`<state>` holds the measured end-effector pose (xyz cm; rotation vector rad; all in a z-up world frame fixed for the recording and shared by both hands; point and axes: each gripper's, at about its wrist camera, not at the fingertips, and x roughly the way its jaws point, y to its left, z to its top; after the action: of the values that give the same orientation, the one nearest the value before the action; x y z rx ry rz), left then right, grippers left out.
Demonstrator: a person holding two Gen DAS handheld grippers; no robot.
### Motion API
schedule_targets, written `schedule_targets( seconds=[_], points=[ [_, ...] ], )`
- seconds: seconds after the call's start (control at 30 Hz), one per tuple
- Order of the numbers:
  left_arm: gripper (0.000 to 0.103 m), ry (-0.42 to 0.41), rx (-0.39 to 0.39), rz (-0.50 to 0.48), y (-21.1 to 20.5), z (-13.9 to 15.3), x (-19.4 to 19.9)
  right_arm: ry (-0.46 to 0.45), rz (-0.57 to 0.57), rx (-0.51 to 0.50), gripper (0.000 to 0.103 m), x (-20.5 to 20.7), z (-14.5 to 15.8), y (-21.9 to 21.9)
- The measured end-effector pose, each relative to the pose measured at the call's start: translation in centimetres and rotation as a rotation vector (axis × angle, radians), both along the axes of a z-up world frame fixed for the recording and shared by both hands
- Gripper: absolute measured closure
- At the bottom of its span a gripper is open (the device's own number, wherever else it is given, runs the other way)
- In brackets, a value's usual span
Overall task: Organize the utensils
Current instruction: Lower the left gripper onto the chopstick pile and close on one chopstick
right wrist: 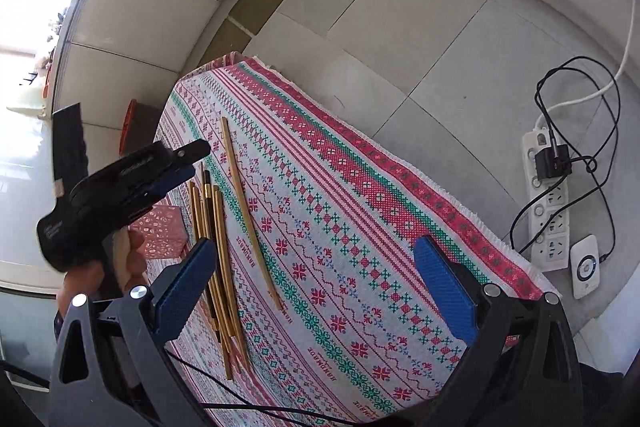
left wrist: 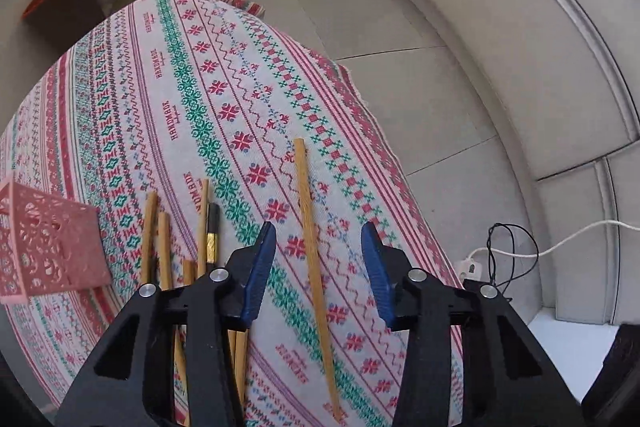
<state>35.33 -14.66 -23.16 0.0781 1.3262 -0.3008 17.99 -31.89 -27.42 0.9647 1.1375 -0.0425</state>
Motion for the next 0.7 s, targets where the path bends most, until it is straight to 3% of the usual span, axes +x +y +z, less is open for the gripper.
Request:
schedule_targets(
  seconds=[0.17,0.43,0.6,0.7],
  points=[
    [0.082,0.093,-0.005,0.031,-1.0,-2.9,3.0,0.002,0.004,0.012,0.007,0.2,-0.3,0.0],
    [0.096,0.068,0.071,0.026,-2.0,-3.8,4.1,0.010,0.015,0.006,0.007,0.3,-0.6,0.1],
    [0.097,0.021,0.019,0.034,0.2,-3.0,1.0,0.000,0.052,-0.069,0.007,0.5,0.0,0.9],
    [0.097,-0.023,-0.081,0.048,3.7,-0.3,-2.7,-0.022,0.057,-0.163,0.007,0.6,0.9,1.6]
  ],
)
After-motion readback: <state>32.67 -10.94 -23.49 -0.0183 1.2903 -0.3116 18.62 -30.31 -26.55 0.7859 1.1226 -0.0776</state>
